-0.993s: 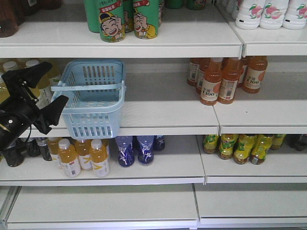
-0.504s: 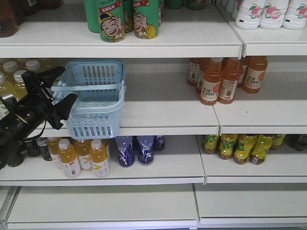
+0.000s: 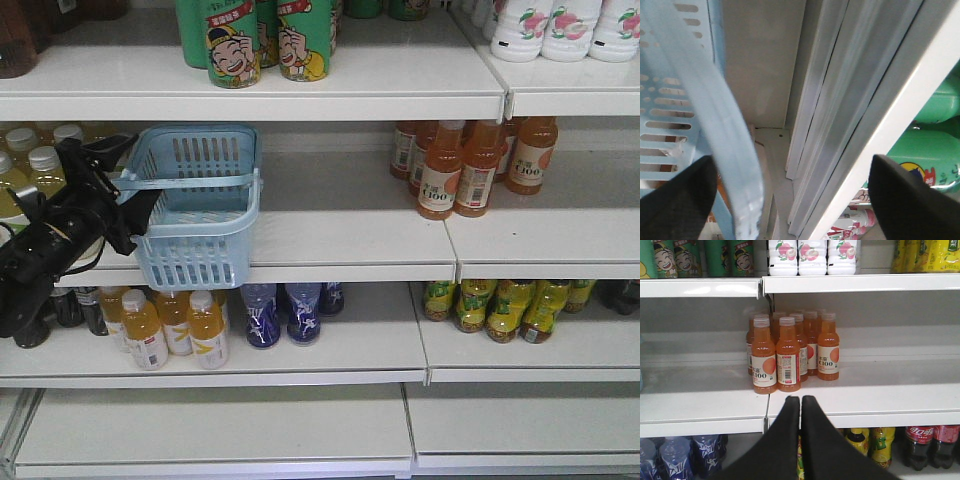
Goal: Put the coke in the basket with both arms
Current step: 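Reach the left gripper to the light-blue basket handle and grasp it, then lift the basket off the shelf with the left gripper, pull it closer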
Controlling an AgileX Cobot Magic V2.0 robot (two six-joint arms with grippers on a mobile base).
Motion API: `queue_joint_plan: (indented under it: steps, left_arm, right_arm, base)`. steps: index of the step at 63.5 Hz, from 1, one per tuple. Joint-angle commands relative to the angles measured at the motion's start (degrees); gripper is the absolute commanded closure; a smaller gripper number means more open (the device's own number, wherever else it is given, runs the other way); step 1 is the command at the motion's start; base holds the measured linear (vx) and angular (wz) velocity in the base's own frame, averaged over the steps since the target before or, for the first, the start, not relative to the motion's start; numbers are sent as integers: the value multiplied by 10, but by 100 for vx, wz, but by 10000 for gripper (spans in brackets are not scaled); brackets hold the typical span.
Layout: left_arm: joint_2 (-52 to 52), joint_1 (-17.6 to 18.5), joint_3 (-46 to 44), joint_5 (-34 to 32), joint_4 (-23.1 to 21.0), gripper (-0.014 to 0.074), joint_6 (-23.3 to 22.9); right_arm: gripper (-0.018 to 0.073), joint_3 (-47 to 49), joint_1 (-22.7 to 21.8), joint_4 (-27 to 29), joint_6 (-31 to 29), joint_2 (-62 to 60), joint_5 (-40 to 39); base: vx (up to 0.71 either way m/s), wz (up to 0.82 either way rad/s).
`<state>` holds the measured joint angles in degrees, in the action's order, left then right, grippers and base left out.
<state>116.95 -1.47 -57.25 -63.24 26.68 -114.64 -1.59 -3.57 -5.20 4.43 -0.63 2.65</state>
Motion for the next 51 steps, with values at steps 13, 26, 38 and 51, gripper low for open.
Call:
queue_joint_plan:
  steps: [13,26,38,51]
  left_arm:
    - [-24,4,-17,9,-15,200,-7]
    - [-24,4,-15,27,-10,544,-3]
    - [-24,4,-15,-27,73,604,-4]
    - [-26,5,-15,-155,261,604,-32]
  right_arm:
    - [564,-4,-3,-4,-5,-7,-42]
    - [564,-4,-3,-4,-5,-7,-42]
    - [564,-4,-3,-4,-5,-7,-42]
    - [564,-4,-3,-4,-5,-7,-42]
  base:
    - [0,0]
    - [0,0]
    - [0,0]
    - [0,0]
